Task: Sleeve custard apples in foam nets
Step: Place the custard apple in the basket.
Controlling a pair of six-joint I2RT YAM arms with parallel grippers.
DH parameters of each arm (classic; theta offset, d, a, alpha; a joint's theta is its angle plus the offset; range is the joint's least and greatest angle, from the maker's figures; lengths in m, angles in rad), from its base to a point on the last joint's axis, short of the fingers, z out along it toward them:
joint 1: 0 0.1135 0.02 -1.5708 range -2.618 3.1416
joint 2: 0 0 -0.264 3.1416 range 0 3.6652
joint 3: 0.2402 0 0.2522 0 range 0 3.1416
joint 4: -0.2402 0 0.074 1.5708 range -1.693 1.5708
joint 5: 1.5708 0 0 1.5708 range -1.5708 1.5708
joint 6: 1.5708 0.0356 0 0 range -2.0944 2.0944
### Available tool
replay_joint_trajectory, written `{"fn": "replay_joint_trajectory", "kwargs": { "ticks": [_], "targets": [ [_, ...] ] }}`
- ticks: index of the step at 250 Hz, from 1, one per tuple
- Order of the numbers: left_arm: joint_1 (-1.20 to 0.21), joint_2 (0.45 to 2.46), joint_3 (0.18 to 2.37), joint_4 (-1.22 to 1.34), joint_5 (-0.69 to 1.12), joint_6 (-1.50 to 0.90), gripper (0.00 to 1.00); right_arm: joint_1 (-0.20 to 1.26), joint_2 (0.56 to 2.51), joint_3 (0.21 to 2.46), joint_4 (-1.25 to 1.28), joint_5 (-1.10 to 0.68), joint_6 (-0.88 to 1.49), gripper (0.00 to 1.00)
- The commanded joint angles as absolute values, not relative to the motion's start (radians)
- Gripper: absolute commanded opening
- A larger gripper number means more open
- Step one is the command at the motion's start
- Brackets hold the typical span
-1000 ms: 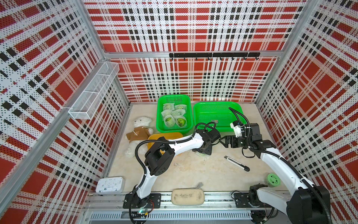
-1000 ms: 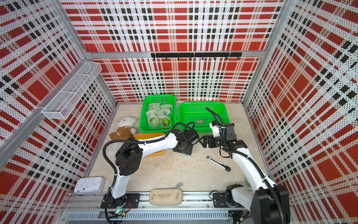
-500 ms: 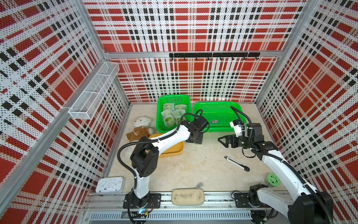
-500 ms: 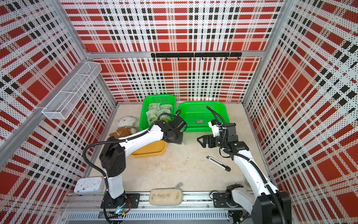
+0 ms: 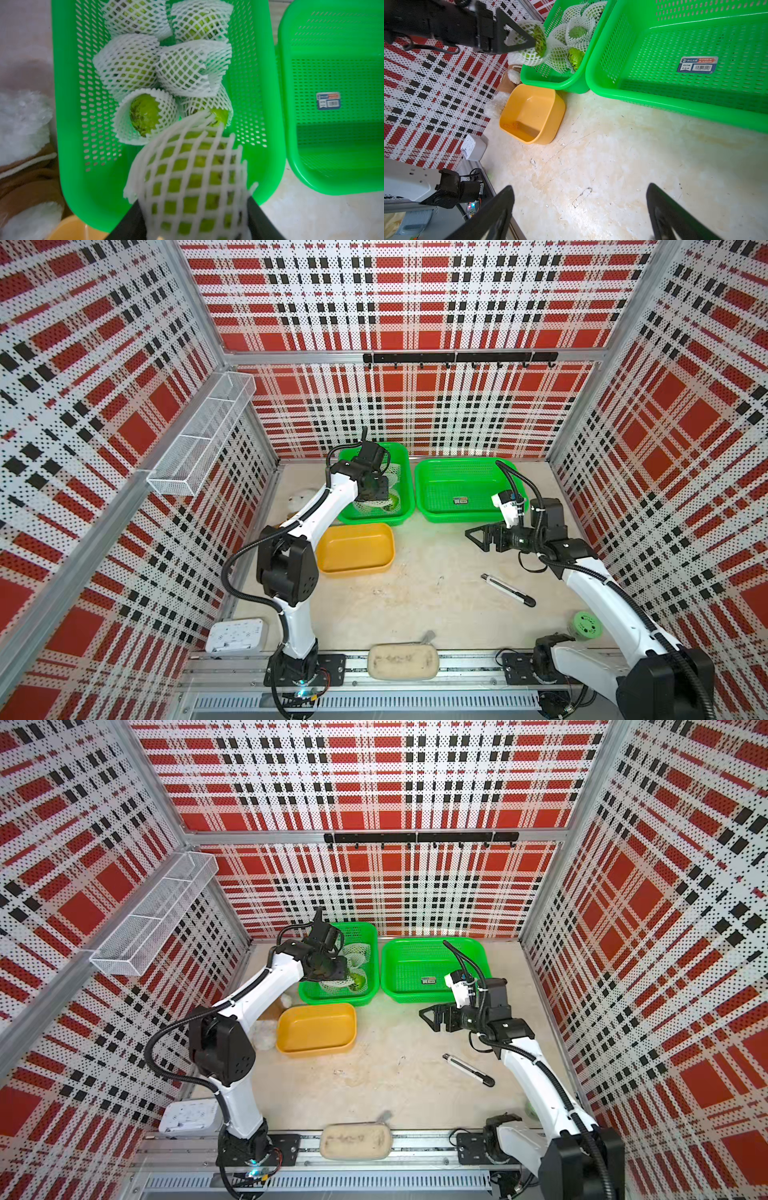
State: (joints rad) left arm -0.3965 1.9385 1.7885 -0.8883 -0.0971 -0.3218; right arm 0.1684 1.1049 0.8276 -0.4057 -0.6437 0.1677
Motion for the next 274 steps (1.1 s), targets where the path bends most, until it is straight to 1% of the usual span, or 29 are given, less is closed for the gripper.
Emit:
{"fn": "replay_joint_trajectory", "kwargs": {
  "ticks": [1,18,32,113,143,169,176,189,192,195,197,223,254,274],
  "targets": [
    [-0.396,2.009,1.875,-0.904,-0.057,-0.217,0.48,0.172,1.119,0.864,-0.367,-0.657,0.164,1.0],
    [-0.394,2.058,1.95,-0.956,-0.056,-0.218,0.48,0.173,1.132,0.874,-0.372,-0.655,0.164,1.0],
    [-0.396,2.082,1.969,-0.974,-0.056,-0.229,0.5,0.175,1.135,0.877,-0.373,-0.648,0.162,1.0],
    [-0.391,2.088,1.924,-1.02,-0.072,-0.25,0.53,0.188,1.182,0.91,-0.377,-0.651,0.154,1.0],
    [-0.39,2.092,1.898,-1.028,-0.074,-0.242,0.63,0.195,1.191,0.911,-0.366,-0.65,0.157,1.0],
    [-0.384,2.115,1.899,-1.014,-0.067,-0.219,0.66,0.206,1.204,0.915,-0.361,-0.651,0.157,1.0],
    [-0.384,2.122,1.905,-1.011,-0.07,-0.218,0.68,0.211,1.206,0.918,-0.364,-0.65,0.156,1.0],
    [-0.384,2.131,1.922,-1.015,-0.059,-0.21,0.8,0.225,1.209,0.926,-0.375,-0.646,0.147,1.0],
    [-0.385,2.131,1.926,-1.02,-0.057,-0.209,0.86,0.229,1.209,0.926,-0.378,-0.644,0.144,1.0],
    [-0.385,2.13,1.932,-1.027,-0.057,-0.208,0.97,0.233,1.208,0.929,-0.38,-0.642,0.141,1.0],
    [-0.385,2.127,1.935,-1.033,-0.057,-0.205,1.0,0.235,1.207,0.929,-0.382,-0.641,0.138,1.0],
    [-0.385,2.054,1.922,-1.019,-0.058,-0.198,0.99,0.266,1.205,0.934,-0.391,-0.64,0.115,1.0],
    [-0.352,1.979,1.918,-1.037,-0.052,-0.193,0.99,0.31,1.213,0.948,-0.39,-0.646,0.095,1.0],
    [-0.327,1.893,1.856,-1.018,-0.036,-0.182,0.99,0.314,1.223,0.943,-0.377,-0.638,0.102,1.0]
  ]
}}
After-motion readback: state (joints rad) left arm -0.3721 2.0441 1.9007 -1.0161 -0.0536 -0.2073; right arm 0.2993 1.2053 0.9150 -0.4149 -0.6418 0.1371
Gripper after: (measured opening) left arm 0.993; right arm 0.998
